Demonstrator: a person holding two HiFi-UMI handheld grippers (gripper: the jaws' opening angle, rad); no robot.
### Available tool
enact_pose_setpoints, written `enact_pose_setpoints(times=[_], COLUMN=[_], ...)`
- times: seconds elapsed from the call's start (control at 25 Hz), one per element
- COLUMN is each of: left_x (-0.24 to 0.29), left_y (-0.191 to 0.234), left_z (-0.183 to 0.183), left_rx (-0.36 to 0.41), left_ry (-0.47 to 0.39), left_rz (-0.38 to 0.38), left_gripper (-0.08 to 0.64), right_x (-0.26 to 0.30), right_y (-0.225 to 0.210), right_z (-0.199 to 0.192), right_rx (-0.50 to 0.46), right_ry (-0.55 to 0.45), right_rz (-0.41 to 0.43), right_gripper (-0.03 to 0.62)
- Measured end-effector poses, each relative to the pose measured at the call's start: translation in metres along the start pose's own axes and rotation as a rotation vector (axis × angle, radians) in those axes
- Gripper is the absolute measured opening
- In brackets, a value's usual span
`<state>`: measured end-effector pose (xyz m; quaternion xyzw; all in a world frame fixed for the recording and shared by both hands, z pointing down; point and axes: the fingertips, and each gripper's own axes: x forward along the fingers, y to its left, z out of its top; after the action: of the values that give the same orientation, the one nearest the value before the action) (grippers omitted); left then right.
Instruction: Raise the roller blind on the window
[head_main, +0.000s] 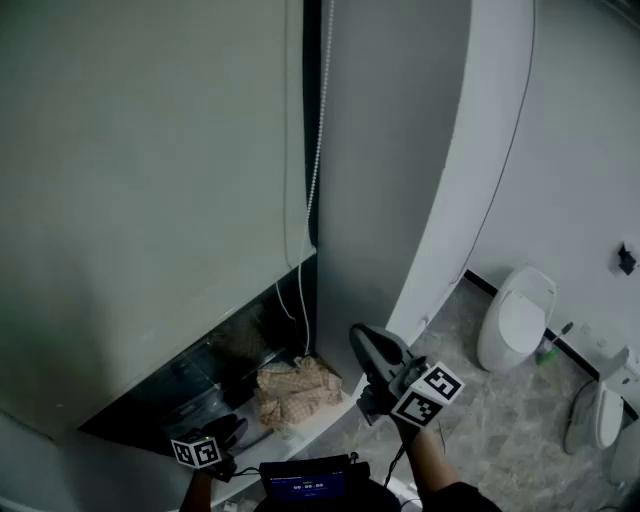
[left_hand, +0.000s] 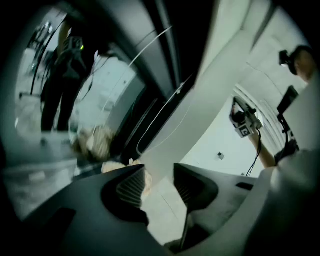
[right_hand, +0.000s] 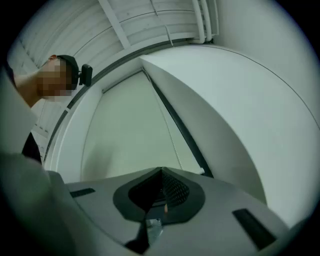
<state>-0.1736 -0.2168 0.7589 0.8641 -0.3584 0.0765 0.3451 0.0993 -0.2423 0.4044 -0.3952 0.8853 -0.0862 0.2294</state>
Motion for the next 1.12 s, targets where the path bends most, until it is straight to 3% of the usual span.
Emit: enact_pose_setpoints(times=[0.04,0.12,0.24,0.36,0.48,0.64,0.92,1.12], left_x=[-0.005,-0.014,-0.026,-0.034,-0.039,-0.036,-0.024,-0.005], left_y=[-0.023,-0.078,-0.189,-0.279,-0.321,-0.339,-0.346,-0.388], left_z=[0.036,0.111,0.226,0.304,0.352,0.391,0.409,0.414], left_rx=[0.125,0.351,0.576,0.707,0.742,0.729,0.752,0.806], left_ry=[-0.081,-0.245,-0.481,-0.649,-0.769,-0.848,-0.858,-0.841], left_rz=[0.0,-0.021,-0.105,-0.176,-0.207,-0.214,-0.234,-0.203], left_gripper=[0.136,0.031,0.02,0.02,0.02,0.02,0.012,0.012], right_x=[0.005,0.017,0.042,0.06,0.07,0.087,0.099,0.082], right_y=[0.002,0.007,0.017,0.028,0.037,0.037,0.037,0.036], right_z=[0.002,0.008,0.028,0.055,0.078,0.092,0.112,0.145], right_rx=[-0.019,-0.064,-0.163,-0.234,-0.232,-0.317,-0.409,-0.429], right_ry=[0.006,0.013,0.01,-0.027,-0.1,-0.09,-0.145,-0.174], right_rz=[0.006,0.019,0.044,0.058,0.055,0.03,0.012,0.012], right_gripper=[0.008,0.008,0.008,0.008,0.009,0.009,0.008,0.009])
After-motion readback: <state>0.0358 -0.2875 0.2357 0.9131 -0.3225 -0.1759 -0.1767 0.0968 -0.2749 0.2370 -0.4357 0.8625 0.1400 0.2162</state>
